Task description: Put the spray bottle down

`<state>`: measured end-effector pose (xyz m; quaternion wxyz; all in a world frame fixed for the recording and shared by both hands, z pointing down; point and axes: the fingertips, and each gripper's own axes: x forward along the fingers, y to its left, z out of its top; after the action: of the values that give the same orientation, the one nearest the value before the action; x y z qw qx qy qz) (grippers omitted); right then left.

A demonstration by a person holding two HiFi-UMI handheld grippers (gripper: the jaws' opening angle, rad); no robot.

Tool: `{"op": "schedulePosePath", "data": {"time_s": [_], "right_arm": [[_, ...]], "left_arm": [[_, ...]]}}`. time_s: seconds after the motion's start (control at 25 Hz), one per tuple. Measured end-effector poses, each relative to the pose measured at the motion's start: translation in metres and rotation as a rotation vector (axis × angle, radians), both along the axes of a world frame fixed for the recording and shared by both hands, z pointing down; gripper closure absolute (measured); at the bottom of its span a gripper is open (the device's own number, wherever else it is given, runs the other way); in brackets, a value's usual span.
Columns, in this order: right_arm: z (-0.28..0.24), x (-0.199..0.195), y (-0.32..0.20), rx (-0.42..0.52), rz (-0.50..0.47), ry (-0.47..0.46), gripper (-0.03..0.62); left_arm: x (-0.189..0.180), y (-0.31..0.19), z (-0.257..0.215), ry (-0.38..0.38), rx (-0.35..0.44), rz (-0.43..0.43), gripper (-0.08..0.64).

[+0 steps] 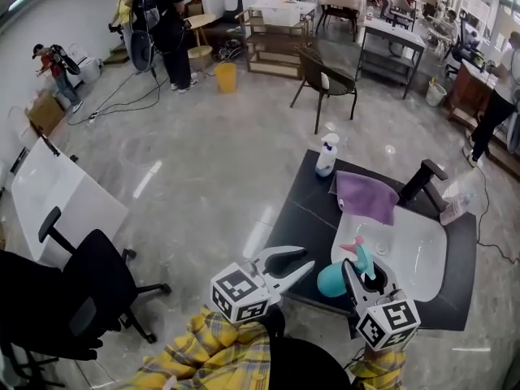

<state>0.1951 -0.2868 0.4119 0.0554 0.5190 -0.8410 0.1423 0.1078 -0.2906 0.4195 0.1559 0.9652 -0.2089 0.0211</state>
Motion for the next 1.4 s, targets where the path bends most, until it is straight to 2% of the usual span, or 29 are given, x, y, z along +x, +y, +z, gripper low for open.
{"op": "schedulePosePath", "data": {"time_s": [0.68, 1.4], "right_arm": [[0.003, -0.027, -0.096, 0.007, -0.01, 0.053, 0.456], [0.018, -0.049, -0.193, 0.051, 0.001, 0.137, 0.456]], "left_arm": [[-0.032, -0.082, 0.004, 0.002, -0.018, -0.02, 0.483], [-0.054, -0.153, 0.024, -0.012, -0.033, 0.005, 0.483]]}}
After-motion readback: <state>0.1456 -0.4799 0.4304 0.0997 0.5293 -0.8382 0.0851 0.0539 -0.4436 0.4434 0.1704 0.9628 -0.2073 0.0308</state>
